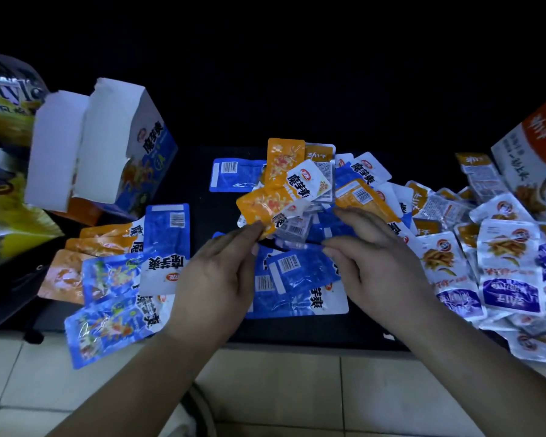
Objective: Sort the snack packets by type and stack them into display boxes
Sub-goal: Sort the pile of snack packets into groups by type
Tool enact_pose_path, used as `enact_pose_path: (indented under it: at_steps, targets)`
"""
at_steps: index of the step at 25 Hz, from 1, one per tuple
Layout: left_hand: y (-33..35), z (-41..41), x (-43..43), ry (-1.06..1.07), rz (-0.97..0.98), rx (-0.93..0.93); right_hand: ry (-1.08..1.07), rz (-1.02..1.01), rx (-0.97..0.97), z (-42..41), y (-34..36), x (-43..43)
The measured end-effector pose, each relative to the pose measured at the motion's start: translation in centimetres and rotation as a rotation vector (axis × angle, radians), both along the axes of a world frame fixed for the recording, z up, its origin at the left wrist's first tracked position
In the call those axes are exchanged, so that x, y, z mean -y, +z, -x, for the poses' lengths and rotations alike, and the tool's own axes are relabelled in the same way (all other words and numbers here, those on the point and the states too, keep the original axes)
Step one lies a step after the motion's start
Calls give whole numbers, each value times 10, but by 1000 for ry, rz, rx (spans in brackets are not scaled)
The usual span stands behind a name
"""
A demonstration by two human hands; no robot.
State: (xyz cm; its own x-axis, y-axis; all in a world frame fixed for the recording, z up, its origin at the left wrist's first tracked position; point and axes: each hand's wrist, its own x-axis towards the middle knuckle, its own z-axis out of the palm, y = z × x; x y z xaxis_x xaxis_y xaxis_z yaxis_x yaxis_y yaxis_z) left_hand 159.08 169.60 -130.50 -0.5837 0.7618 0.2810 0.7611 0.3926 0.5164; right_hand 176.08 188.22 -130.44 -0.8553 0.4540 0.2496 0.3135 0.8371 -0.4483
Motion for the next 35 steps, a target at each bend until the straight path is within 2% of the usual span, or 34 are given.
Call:
enact_pose_path:
  at_steps: [3, 5, 8, 10, 14, 16, 19, 22, 24, 28, 32, 35]
  targets:
    - [0, 5, 5, -162, -44, 138, 57, -16, -27, 1, 9, 11]
    - [-2, -2, 8, -281, -15, 282, 60, 85, -26, 0, 7, 18]
    - [-11, -8, 5, -298, 39, 175, -7, 300, -68, 3, 5, 23]
    - [-17, -3, 4, -320, 69, 113, 0, 263, -23, 5, 6, 19]
    - [-20, -5, 17, -411, 168, 196, 180, 278, 267, -10, 3, 24]
    - [-20, -1, 18, -373, 169, 166, 192, 222, 281, -17, -6, 29]
    - [-11, 18, 6, -243, 437, 131, 146, 156, 264, -20, -13, 32]
    - [-3, 29, -2, -253, 523, 21, 140, 147, 277, -21, -14, 33]
    - [6, 30, -11, -248, 593, 22, 132, 167, 300, -21, -15, 31]
    - [21, 30, -32, -282, 726, 193, 136, 140, 373, -18, -17, 26]
    - [29, 24, -35, -277, 650, 616, 106, 112, 341, -21, -21, 29]
    - [20, 17, -26, -273, 615, 654, 98, 127, 297, -22, -19, 33]
